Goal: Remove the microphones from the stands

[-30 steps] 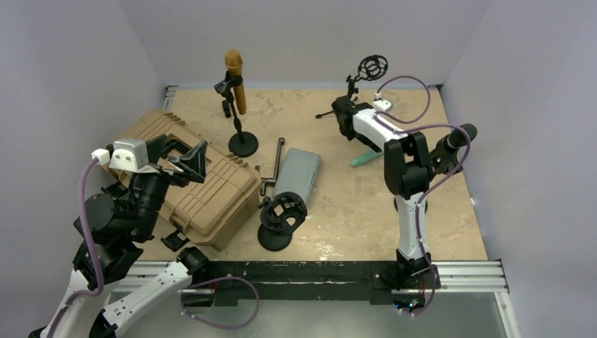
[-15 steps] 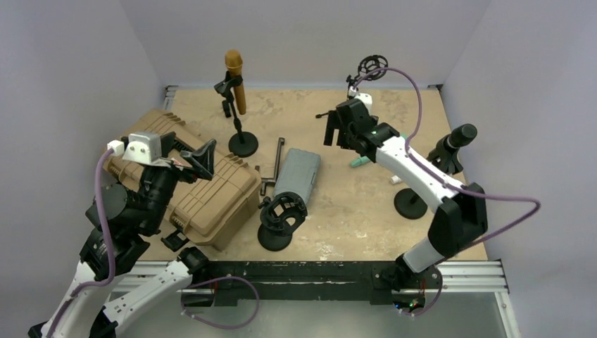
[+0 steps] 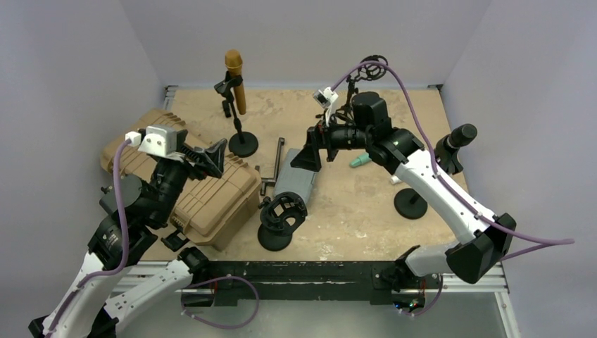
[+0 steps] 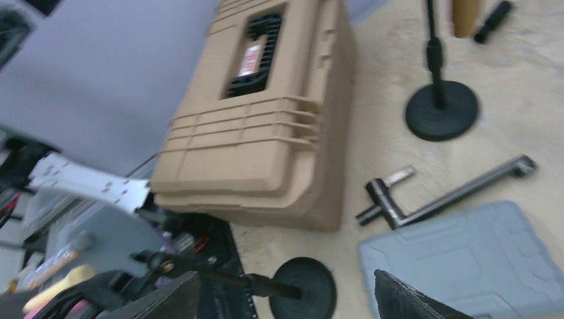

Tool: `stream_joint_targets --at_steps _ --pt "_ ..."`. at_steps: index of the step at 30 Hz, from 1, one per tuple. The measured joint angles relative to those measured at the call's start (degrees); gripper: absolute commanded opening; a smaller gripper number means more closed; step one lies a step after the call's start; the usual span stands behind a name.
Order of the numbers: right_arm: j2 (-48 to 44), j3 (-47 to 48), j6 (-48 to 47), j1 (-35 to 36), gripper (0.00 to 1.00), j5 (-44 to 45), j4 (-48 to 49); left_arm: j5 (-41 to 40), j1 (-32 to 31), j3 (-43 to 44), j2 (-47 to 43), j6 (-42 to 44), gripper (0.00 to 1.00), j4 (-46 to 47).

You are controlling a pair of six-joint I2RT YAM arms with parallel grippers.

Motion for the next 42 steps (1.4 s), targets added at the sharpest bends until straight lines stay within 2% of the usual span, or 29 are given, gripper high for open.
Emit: stream_joint_targets --at_steps 4,10,22,35,42 --pt "-0.3 0.0 -2.2 0.7 0.97 -9.4 0.9 0.5 0.0 0.0 0.2 0.0 1.0 0.0" --pt "2.8 0.2 -3.0 1.6 0.97 -16.7 2.0 2.3 0.0 0.0 1.0 0.0 1.0 0.0" --pt "12.4 1.9 -3.0 10.6 0.95 -19.2 3.3 5.1 0.0 0.0 1.9 0.0 1.0 -0.3" --pt "16.3 4.9 -4.5 12.2 0.94 -21.6 3.2 6.7 0.0 0.0 1.9 -0.4 1.0 -0.6" --pt "17.4 5.6 -7.8 12.2 0.95 -27.1 2.7 7.2 0.0 0.0 1.9 -0.4 1.0 -0.6"
